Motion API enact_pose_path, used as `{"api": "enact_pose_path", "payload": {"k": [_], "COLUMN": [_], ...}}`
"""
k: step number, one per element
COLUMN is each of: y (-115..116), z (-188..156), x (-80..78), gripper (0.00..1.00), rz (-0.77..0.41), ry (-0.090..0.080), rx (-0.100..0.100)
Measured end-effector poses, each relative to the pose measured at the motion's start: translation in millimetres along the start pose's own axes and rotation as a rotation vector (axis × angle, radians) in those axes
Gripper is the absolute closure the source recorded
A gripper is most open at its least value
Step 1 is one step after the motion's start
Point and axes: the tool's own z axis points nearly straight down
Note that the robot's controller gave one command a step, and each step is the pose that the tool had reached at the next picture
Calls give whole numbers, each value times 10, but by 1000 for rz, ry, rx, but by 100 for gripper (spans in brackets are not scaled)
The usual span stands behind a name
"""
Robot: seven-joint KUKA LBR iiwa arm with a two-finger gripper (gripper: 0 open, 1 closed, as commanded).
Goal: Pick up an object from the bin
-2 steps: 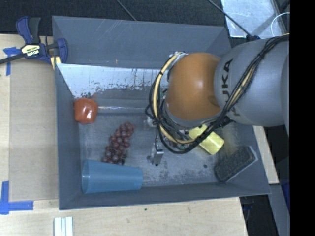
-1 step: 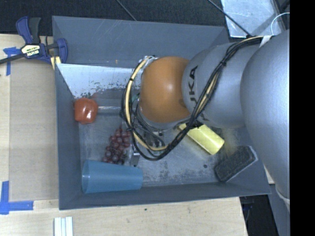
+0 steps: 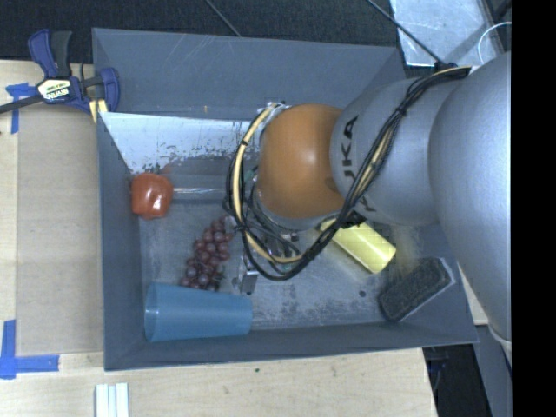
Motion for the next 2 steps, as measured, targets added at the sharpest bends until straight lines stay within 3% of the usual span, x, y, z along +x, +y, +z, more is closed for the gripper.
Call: {"api": "enact_pose_path", "payload": {"k": [1, 2], "y": [153, 71], "z": [152, 43], "x": [-154, -91], "gripper": [0, 0], "rz": [46, 28], "ry": [-4, -3], "rx": [-5, -1]}}
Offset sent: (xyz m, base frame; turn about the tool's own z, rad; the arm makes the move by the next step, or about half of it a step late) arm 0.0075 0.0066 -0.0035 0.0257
